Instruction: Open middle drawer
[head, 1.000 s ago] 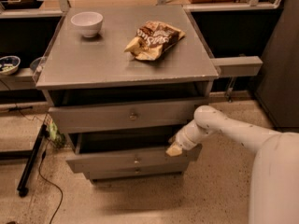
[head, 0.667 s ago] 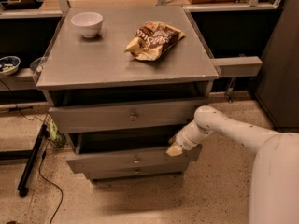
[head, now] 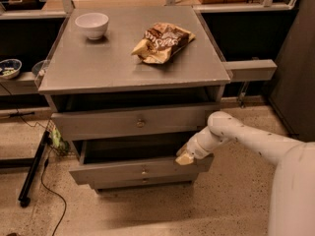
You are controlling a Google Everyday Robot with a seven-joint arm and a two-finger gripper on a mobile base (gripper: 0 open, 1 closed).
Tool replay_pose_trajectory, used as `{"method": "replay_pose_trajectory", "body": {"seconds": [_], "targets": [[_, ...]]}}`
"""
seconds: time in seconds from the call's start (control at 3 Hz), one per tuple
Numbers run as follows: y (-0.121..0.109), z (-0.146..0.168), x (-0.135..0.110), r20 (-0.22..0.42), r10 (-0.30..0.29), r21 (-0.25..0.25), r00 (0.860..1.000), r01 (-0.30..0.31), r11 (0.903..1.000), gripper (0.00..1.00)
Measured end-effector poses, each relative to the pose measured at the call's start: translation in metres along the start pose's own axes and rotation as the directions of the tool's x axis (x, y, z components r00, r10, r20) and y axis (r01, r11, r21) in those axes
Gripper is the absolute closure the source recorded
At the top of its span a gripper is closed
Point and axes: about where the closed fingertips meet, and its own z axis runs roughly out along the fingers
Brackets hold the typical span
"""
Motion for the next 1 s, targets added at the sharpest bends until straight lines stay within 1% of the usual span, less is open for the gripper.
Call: {"method": "replay_pose_trajectory", "body": {"seconds": [0.33, 0.67, 1.0], "targets": [[0.0058, -0.0046, 0.0004, 0.009, 0.003, -0.004, 1.0, -0.003, 1.0, 1.0], [0.003, -0.0053, 0.0007, 0.009, 0.003, -0.004, 1.0, -0.003, 1.0, 1.0], [0.004, -0.0113, -0.0041, 0.027, -0.002, 0.002, 1.0, 0.002, 1.0, 1.0]]}}
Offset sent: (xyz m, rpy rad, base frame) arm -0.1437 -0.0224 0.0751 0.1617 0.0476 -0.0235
